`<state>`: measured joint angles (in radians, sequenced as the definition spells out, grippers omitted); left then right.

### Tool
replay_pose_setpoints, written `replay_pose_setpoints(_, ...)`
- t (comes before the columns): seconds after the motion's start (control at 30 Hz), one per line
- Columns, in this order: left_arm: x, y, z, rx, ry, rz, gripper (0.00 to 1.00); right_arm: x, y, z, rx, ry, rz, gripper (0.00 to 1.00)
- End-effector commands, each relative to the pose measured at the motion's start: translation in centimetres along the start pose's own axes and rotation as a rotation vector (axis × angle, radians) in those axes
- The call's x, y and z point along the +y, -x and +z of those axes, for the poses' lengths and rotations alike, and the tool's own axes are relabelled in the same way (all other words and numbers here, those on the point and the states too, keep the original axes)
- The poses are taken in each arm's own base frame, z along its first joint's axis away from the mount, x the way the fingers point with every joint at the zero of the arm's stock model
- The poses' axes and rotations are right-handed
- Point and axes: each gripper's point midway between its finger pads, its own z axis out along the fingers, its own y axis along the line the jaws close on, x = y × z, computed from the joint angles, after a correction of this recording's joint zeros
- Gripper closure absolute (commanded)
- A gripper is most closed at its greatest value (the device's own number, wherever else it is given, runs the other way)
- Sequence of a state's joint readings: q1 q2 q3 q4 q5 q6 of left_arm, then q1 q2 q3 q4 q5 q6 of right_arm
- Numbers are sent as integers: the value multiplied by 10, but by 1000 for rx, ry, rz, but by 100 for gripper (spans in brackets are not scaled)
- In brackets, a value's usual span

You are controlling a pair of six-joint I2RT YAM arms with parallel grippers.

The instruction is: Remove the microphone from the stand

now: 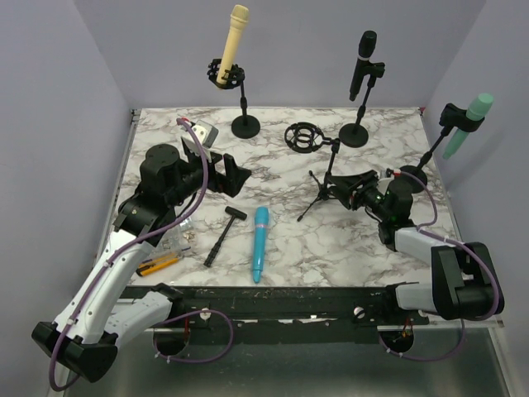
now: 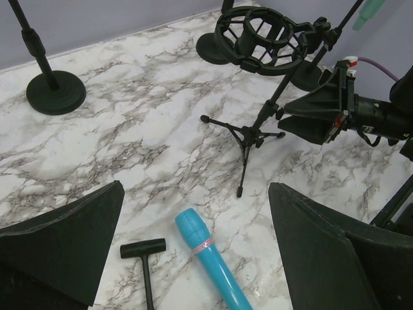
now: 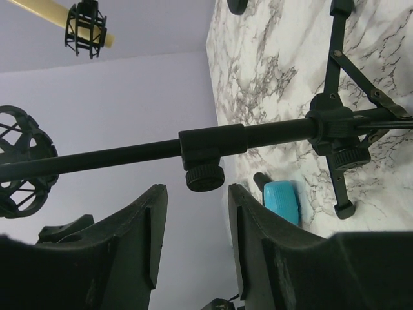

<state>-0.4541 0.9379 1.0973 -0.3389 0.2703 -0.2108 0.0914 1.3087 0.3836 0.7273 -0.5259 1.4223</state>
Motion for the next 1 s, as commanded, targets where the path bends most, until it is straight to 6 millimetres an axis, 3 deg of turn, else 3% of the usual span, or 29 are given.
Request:
replay_pose_setpoints(0.0, -5, 9, -7, -34, -7, 25, 1, 1, 8, 1, -45, 33, 14, 54)
replay_pose_setpoints(0.2, -4, 10, -7, -44, 1, 29, 1, 6, 8, 5, -27, 47, 4, 67)
replay_pose_setpoints(0.4, -3, 9, -7, -44, 6, 32, 1, -6, 11, 4, -52, -3, -48, 99)
replay_pose_setpoints(0.53, -6, 9, -7, -40, -6, 32, 1, -23, 14, 5, -54, -85, -130, 100)
replay_pose_setpoints(0.57, -7, 9, -7, -43, -9, 34, 1, -23, 12, 4, -44, -80, -136, 99)
replay_pose_setpoints(0.7, -5, 7, -6, -27, -1, 33, 1, -17, 7, 3, -18, -45, -142, 55)
replay_pose_setpoints(0.73, -7, 7, -6, -25, -8, 33, 1, -17, 8, 3, -24, -46, -134, 50)
replay_pose_setpoints(0.97, -7, 8, -7, -34, -9, 42, 1, -7, 7, 13, 4, 21, -105, 53)
